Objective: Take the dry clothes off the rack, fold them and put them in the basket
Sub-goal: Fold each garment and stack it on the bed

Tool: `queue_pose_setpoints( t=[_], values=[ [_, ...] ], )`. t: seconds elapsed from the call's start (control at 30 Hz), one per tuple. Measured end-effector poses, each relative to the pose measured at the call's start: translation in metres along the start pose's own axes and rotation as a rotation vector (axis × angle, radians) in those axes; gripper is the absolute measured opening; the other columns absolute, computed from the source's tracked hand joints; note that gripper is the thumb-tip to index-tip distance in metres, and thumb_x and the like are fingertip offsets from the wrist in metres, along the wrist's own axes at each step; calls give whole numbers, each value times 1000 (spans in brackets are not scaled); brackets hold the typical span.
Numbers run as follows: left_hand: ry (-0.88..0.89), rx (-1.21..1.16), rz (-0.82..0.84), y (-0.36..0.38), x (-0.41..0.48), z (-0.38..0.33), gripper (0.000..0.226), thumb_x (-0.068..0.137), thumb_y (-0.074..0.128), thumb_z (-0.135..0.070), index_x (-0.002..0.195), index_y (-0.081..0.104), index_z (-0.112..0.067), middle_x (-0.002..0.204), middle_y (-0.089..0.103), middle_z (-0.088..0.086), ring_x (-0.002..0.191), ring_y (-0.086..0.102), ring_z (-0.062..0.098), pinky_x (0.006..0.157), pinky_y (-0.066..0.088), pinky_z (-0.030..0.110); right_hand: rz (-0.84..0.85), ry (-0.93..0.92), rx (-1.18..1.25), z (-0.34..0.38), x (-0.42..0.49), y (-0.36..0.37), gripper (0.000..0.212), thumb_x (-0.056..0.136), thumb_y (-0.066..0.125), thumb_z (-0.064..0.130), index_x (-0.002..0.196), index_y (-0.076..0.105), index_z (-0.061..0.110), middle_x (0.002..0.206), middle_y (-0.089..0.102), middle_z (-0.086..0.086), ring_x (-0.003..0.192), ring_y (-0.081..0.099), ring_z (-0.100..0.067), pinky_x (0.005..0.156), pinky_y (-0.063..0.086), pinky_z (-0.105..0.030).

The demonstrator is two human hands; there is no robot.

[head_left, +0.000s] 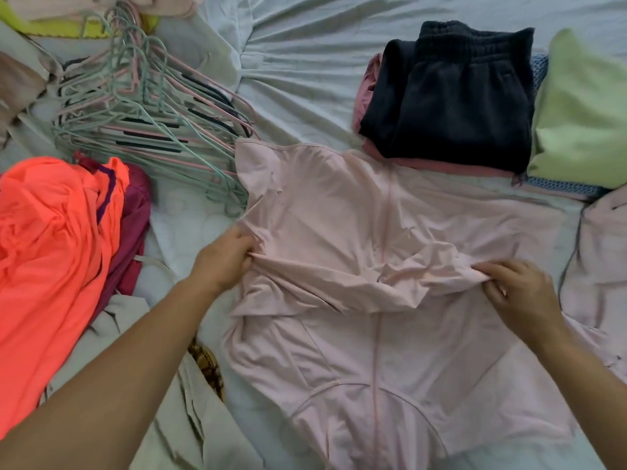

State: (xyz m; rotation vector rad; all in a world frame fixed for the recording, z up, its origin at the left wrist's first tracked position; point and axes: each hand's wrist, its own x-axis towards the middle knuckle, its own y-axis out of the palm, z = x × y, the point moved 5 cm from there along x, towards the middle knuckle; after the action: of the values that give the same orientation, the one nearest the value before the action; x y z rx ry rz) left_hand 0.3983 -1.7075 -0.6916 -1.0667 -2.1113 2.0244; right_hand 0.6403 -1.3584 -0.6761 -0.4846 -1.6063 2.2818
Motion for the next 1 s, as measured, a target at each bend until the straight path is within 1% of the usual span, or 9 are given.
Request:
queue_pose_setpoints(
  t=[0.1,0.2,0.33,0.43,0.53,0.7,0.83,0.93,1.0],
  values=[
    [-236,-148,-177,-17,-2,35,25,88,56,-13,112,59,-6,121,44,17,100,54,36,81,42,41,114,253,503,-10,4,-20,20,86,60,2,83,72,17,75,71,0,69,63,-9,61,43,-9],
    [-240,-356,-312,-17,-15,27,27,87,59,-17,110,55,-3,111,50,15,86,55,33,79,44,42,81,646,953,-41,15,-30,13,88,61,14,78,68,21,64,68,8,53,59,-1,47,48,-11],
    [103,-226,32,45,-55,-14,50,72,61,-52,103,59,-13,102,52,4,88,53,22,74,47,35,208,822,898,-55,24,-29,9,86,64,15,78,62,13,74,61,-7,51,60,-9,45,51,-20],
    [35,-214,-48,62,-69,0,28,78,69,-14,103,60,-5,103,52,12,96,53,31,75,43,36,251,808,885,-56,26,-29,5,88,61,16,88,64,13,81,60,-6,67,54,-16,52,50,-19],
    [15,-318,-198,47,-79,18,24,74,64,7,95,59,-5,94,53,12,84,55,28,65,41,33,294,788,979,-56,23,-36,12,88,60,21,88,66,11,69,67,-5,57,62,-13,48,51,-20],
    [144,-211,-295,13,-96,37,50,55,57,-5,101,47,-20,90,62,11,82,47,18,66,42,28,344,813,777,-90,7,-29,50,49,82,55,79,72,16,77,73,-5,62,68,-17,63,55,-31],
    [238,34,-107,47,-104,22,62,52,67,-4,108,47,-22,90,61,8,73,62,30,55,51,32,353,820,705,-83,-8,-12,17,73,76,21,83,68,11,99,68,-20,73,59,-28,60,51,-31],
    [-11,-82,-73,53,-111,30,28,79,52,-24,106,54,-19,100,59,2,87,58,28,63,44,33,312,854,801,-85,-21,-8,17,81,68,8,97,64,4,88,71,-18,66,64,-26,48,54,-26],
    [-18,-92,-157,52,-121,34,14,82,55,-22,95,52,-18,93,56,0,81,56,25,55,39,30,319,876,931,-83,-29,-11,34,69,76,18,97,65,4,74,73,-7,62,69,-17,48,55,-21]
  ],
)
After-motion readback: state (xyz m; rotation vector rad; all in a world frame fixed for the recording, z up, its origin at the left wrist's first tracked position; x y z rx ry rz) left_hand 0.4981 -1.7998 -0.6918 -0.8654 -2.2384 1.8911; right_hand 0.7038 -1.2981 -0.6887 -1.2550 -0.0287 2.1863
